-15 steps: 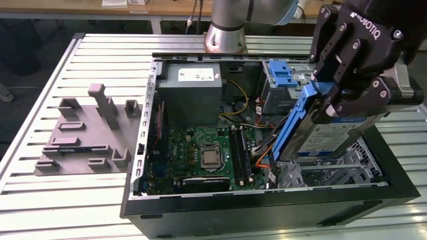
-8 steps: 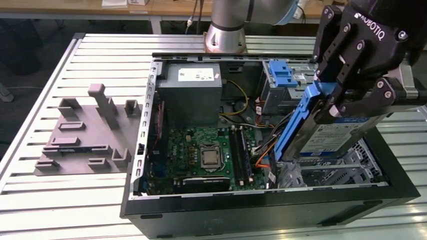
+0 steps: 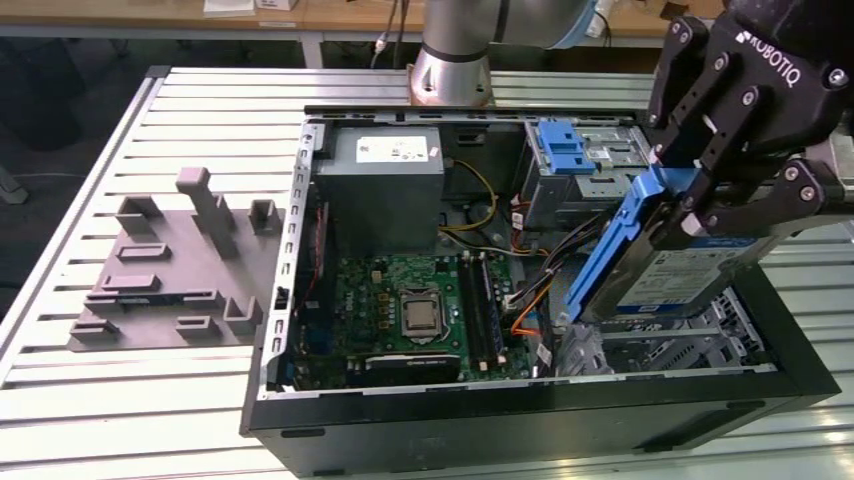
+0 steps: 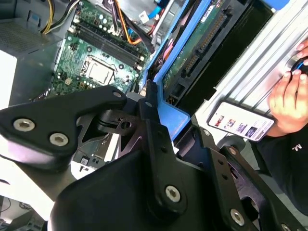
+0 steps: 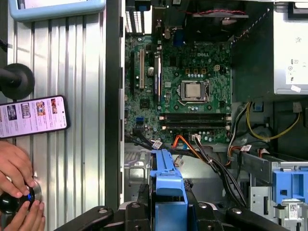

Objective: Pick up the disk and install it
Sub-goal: 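Insert the disk into the insertion slot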

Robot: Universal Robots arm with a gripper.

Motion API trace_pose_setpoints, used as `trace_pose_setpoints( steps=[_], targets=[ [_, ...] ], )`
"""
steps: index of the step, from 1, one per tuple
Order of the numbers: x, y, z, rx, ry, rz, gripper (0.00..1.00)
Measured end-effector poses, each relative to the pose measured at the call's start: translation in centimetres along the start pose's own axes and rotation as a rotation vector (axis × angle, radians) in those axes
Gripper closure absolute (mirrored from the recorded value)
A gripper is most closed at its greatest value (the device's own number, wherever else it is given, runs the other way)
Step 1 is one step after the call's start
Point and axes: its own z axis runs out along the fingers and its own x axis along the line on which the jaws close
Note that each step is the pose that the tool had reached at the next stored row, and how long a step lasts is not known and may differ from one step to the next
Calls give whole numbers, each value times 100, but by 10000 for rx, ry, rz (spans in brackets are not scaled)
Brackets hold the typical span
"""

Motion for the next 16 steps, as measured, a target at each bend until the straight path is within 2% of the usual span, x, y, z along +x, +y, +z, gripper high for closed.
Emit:
trace_pose_setpoints(
  steps=[4,9,12,16],
  targets=[
    [0,-65,17,0,0,0,64],
    [-1,-89,26,0,0,3,64],
    [-2,-164,44,0,2,3,64],
    [-2,-209,68,0,1,3,64]
  ],
)
